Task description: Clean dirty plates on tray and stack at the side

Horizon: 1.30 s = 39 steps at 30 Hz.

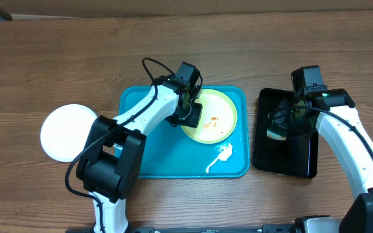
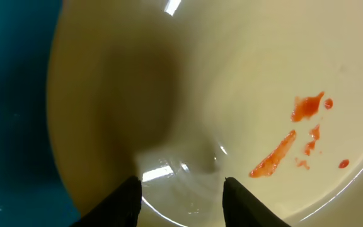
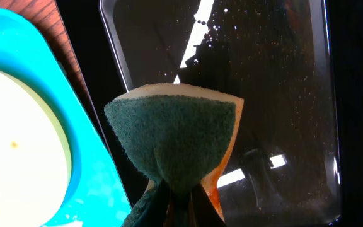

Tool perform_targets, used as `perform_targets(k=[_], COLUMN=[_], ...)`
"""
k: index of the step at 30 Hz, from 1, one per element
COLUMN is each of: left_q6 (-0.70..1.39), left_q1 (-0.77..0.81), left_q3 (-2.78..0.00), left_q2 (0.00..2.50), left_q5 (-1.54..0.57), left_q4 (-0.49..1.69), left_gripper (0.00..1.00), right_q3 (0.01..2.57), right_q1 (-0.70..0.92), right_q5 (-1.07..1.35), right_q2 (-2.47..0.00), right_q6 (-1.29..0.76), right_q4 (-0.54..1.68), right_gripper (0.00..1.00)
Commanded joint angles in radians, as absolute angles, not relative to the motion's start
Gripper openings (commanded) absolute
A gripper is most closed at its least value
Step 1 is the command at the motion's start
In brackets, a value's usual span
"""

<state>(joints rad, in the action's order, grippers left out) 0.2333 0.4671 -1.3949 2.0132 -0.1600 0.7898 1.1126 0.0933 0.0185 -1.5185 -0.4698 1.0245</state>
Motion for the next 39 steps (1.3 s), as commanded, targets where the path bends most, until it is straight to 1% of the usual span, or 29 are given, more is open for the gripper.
perform_targets(k=[1, 4, 6, 9, 13, 20, 22, 25, 26, 29, 32, 34, 37, 39], left_q6=[0.242, 0.266, 0.270, 0.270, 0.270, 0.269, 0.269, 0.269, 0.269, 0.269, 0.266, 0.265, 0.265, 0.268], left_q1=[0.458, 0.444, 0.430, 0.410, 0.395, 0.396, 0.396, 0.396, 0.396, 0.396, 0.395, 0.392, 0.390, 0.388], left_q3=[-1.433, -1.433, -1.433, -1.430, -1.428, -1.428, -1.428, -1.428, -1.428, -1.428, -1.428, -1.428, -1.428, -1.428], left_q2=[1.913, 1.882, 1.883, 1.897, 1.923, 1.996, 2.024, 2.056, 2.061, 2.067, 2.067, 2.067, 2.067, 2.067], left_q5=[-0.082, -0.025, -0.004, 0.005, 0.001, -0.050, -0.068, -0.098, -0.104, -0.105, -0.105, -0.101, -0.096, -0.101], left_q4=[0.791, 0.785, 0.785, 0.786, 0.775, 0.773, 0.773, 0.774, 0.775, 0.782, 0.796, 0.820, 0.870, 0.913], left_gripper=[0.45, 0.62, 0.69, 0.70, 0.65, 0.64, 0.59, 0.47, 0.41, 0.28, 0.12, 0.04, 0.04, 0.04], right_q3=[1.111, 1.111, 1.111, 1.111, 1.111, 1.111, 1.111, 1.111, 1.111, 1.111, 1.111, 1.111, 1.111, 1.111], right_q1=[0.088, 0.089, 0.089, 0.088, 0.088, 0.089, 0.089, 0.089, 0.089, 0.089, 0.089, 0.089, 0.089, 0.096], right_q5=[0.016, 0.016, 0.016, 0.017, 0.017, 0.017, 0.017, 0.017, 0.016, 0.017, 0.017, 0.017, 0.021, 0.106], right_q2=[-1.498, -1.498, -1.498, -1.498, -1.498, -1.498, -1.498, -1.498, -1.498, -1.498, -1.498, -1.498, -1.498, -1.498], right_q6=[-0.463, -0.463, -0.463, -0.464, -0.464, -0.464, -0.464, -0.464, -0.464, -0.464, -0.464, -0.464, -0.463, -0.390], right_q4=[1.024, 1.027, 1.028, 1.030, 1.035, 1.035, 1.035, 1.035, 1.034, 1.034, 1.034, 1.035, 1.034, 1.014], right_gripper=[0.04, 0.04, 0.04, 0.04, 0.04, 0.04, 0.04, 0.04, 0.04, 0.04, 0.04, 0.04, 0.04, 0.04])
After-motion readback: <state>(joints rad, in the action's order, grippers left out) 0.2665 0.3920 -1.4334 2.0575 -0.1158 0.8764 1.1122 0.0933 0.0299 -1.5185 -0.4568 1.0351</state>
